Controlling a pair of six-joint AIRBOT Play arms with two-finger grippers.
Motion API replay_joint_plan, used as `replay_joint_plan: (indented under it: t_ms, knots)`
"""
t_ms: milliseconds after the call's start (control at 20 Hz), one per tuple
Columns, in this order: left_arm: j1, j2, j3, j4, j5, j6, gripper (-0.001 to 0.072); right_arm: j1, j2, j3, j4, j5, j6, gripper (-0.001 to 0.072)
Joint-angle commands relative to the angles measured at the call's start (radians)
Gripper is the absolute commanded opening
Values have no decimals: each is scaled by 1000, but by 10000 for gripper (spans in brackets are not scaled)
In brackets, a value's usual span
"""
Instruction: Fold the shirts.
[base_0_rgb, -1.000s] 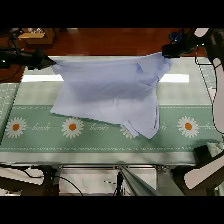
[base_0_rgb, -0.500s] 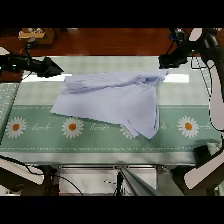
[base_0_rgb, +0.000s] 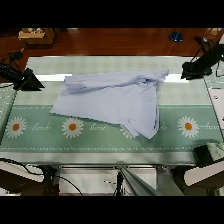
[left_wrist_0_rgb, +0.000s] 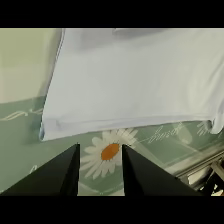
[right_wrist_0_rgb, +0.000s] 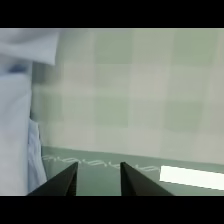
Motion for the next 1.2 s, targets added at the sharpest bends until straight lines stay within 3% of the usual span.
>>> replay_joint_plan:
  t_ms: [0, 50, 200, 400, 550, 600, 650, 1150]
  knots:
    - [7, 3, -89, 59, -51, -13, 490, -74, 112, -265, 134, -70, -66, 372]
    - [7, 3, -127, 60, -50, -12, 543, -84, 163, -360, 160, -130, -85, 372]
    - [14, 3, -200, 86, -15, -11, 542, -100, 288, -565, 202, -240, -135, 372]
    - [18, -2, -224, 90, 33, -12, 542, -100, 390, -695, 220, -248, -168, 372]
    - [18, -5, -267, 89, 85, -12, 543, -101, 437, -721, 275, -250, -177, 379]
    - [16, -8, -285, 89, 95, -11, 546, -101, 449, -721, 291, -249, -183, 457]
    - [13, -17, -303, 90, 98, -7, 547, -100, 460, -721, 313, -249, -188, 471]
    - [-5, -72, -305, 59, 151, -45, 527, -101, 568, -721, 383, -227, -180, 471]
